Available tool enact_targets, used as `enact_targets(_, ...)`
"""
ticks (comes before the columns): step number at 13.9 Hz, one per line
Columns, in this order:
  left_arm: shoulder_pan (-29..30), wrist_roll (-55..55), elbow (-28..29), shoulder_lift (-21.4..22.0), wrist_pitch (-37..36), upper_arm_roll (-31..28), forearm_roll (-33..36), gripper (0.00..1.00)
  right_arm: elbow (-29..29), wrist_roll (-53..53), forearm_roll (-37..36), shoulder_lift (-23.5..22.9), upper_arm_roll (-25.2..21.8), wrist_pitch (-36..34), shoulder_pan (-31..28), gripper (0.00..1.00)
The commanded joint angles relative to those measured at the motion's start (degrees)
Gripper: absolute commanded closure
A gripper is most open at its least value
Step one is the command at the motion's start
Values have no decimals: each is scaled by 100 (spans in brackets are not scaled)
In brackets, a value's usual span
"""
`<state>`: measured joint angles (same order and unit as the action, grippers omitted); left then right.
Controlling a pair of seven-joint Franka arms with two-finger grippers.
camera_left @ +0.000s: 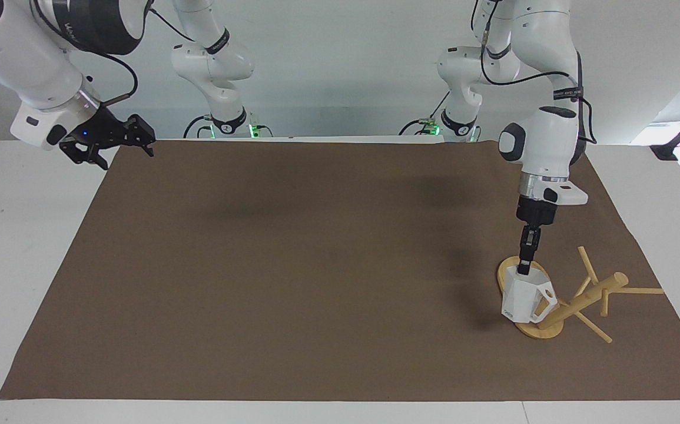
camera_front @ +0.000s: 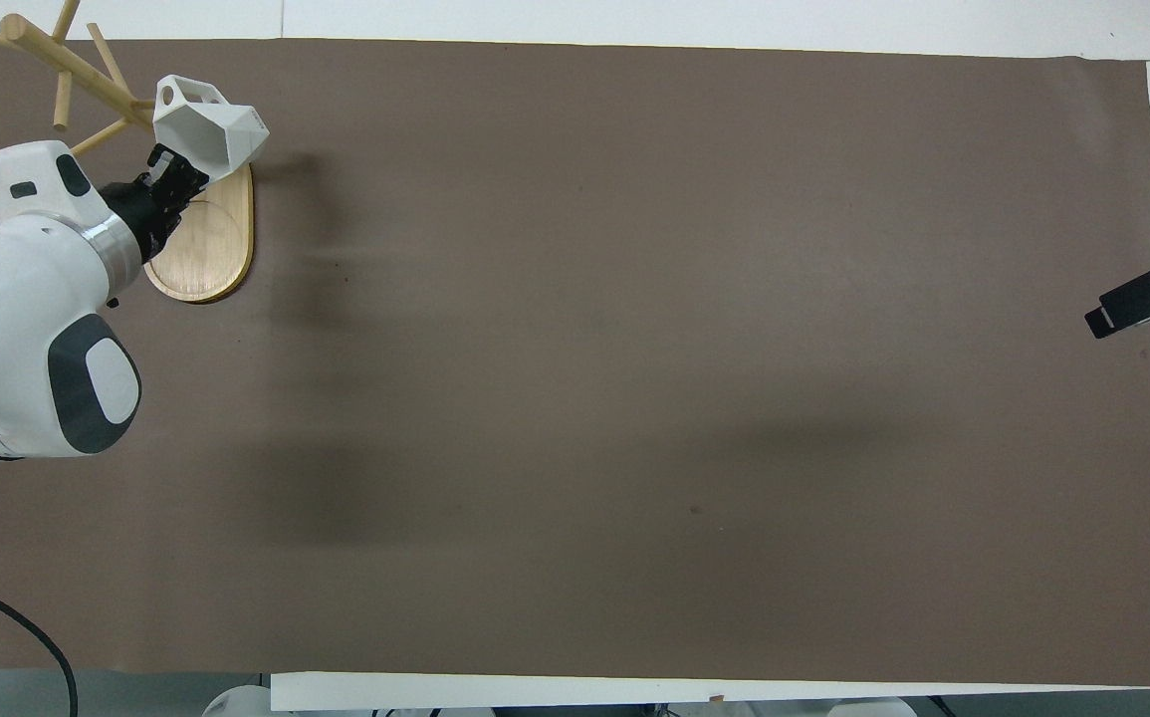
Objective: Hang cup on rack
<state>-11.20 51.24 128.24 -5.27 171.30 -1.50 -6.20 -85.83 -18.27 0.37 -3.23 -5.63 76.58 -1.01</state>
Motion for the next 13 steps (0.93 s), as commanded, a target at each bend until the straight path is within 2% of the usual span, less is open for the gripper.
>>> enact_targets(1,197,-439,-106,-9,-158,44,-57,100,-548,665,-142,551,-210,-72,126,0)
enact_targets(5,268,-491,-132,9,-430,36,-66,100,-575,1324,-318,569,-308,-73,233,0)
enact_targets(6,277,-596,-167,17,-622,27,-66,96,-575,1370,-318,569,-308,-3,233,0)
enact_targets(7,285,-615,-272,26,-920,10,-66,75,-575,1388,-327,578,-308,58,311,0)
enact_targets(8,286,-615,-438,9,-1236,-8,-75,49,-575,1388,-327,587,-308,59,338,0)
enact_targets(9,286,-606,-614,0,-1561,-17,-75,30,-610,1388,-327,613,-316,24,338,0)
enact_targets(11,294,-606,-703,79,-2011,-26,-66,7,-846,1423,-327,753,-325,138,338,0)
enact_targets(12,294,-606,-704,236,-2230,-43,-57,0,-847,1414,-327,745,-325,164,312,0)
enact_targets(13,294,-632,-712,420,-2650,-43,-14,0,-856,1414,-327,745,-334,173,312,0)
